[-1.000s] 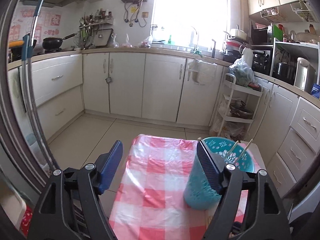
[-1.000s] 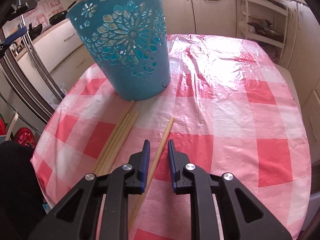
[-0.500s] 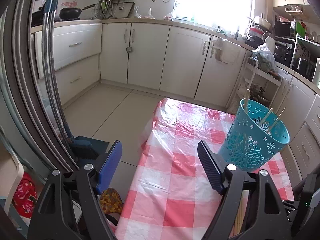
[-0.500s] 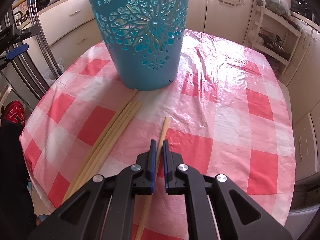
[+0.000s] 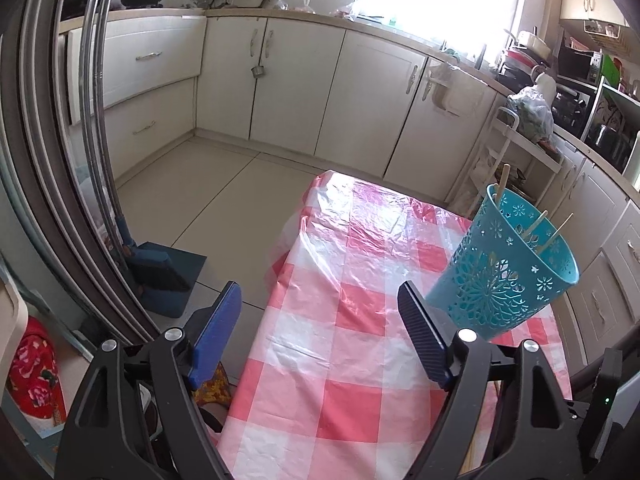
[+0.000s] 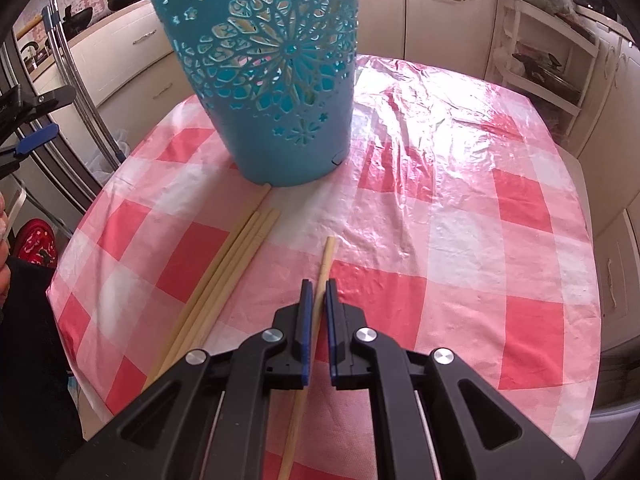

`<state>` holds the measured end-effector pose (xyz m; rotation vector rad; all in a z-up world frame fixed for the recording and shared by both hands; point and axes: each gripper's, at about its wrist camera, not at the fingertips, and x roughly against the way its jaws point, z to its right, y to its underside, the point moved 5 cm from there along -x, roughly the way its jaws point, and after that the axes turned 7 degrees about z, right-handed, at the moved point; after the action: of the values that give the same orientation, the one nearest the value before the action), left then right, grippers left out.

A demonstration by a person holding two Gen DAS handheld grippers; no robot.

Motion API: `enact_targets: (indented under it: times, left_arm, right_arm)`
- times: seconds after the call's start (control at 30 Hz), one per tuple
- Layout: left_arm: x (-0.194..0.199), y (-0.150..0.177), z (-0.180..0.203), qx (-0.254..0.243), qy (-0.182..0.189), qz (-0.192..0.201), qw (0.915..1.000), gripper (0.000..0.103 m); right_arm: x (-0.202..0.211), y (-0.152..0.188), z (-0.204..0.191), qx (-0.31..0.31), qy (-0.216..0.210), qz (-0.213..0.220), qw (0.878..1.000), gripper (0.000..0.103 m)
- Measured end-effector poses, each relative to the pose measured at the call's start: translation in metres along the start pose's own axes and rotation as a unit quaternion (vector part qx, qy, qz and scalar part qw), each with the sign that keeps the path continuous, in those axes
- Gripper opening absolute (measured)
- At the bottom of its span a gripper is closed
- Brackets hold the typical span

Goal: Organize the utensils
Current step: 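Lift the chopstick with the right gripper and drop it into the teal basket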

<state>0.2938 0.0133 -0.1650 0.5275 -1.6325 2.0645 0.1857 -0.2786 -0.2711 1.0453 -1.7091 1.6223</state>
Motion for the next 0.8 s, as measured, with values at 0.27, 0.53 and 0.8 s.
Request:
enact_targets:
  times: [0.27,0.53,0.8]
  left_arm:
    - [-0.009,0.007,0.009,-0.013,0.000,-0.012,0.9999,0.077]
    - [-0.013,0.012,0.017,-0.027,0.001,-0.019,0.9994,0.077]
    - [-0.016,0.014,0.015,-0.029,-0.006,-0.024,0.9993,0.077]
  right_arm:
    - [0.002,0.004,-0.004,0.016,0.009,0.033,0.999,0.007]
    - [0.001,0.003,-0.003,0.017,0.008,0.037,0.999,0.007]
    - [0.003,0.004,-0.004,0.015,0.006,0.034,0.999,0.006]
